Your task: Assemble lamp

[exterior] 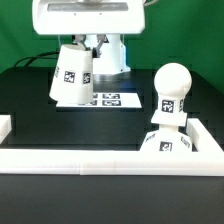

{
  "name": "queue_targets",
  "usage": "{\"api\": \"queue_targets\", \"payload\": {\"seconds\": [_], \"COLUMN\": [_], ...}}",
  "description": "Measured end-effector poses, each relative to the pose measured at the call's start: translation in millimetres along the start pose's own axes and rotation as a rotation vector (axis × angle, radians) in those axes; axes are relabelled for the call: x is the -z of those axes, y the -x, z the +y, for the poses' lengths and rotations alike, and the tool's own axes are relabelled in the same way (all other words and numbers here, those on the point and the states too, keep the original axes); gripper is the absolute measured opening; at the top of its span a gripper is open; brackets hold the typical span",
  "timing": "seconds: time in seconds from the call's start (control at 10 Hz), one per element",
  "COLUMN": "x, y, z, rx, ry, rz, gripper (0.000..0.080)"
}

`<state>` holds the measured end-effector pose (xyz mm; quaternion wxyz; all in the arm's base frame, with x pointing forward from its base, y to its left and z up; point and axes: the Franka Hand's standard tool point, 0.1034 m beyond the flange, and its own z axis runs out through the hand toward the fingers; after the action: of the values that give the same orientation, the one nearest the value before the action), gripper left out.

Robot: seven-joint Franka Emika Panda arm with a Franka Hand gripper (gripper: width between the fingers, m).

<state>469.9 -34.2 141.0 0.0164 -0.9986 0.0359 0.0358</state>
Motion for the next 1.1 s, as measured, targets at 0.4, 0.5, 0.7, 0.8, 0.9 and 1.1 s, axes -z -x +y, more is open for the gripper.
{"api": "queue_targets", "payload": {"seconds": [0.4, 0.5, 0.7, 0.8, 0.9, 1.1], "x": [-2.8, -3.1, -2.2, 3.7, 14.2, 39.3], "y": [1.3, 1.5, 0.3, -3.3, -11.4, -25.8], "z": [0.4, 0.4, -13.1, -23.8, -34.3, -53.3], "rx": [0.004, 0.004, 0.002, 0.001, 0.002, -0.017], "ry": [0.003, 0.004, 0.002, -0.008, -0.022, -0.031], "rz": [-0.005, -0.006, -0.003, -0.012, -0.012, -0.025], "gripper": [0.0045, 0.0045, 0.0045, 0.0045, 0.0045, 0.0045]}}
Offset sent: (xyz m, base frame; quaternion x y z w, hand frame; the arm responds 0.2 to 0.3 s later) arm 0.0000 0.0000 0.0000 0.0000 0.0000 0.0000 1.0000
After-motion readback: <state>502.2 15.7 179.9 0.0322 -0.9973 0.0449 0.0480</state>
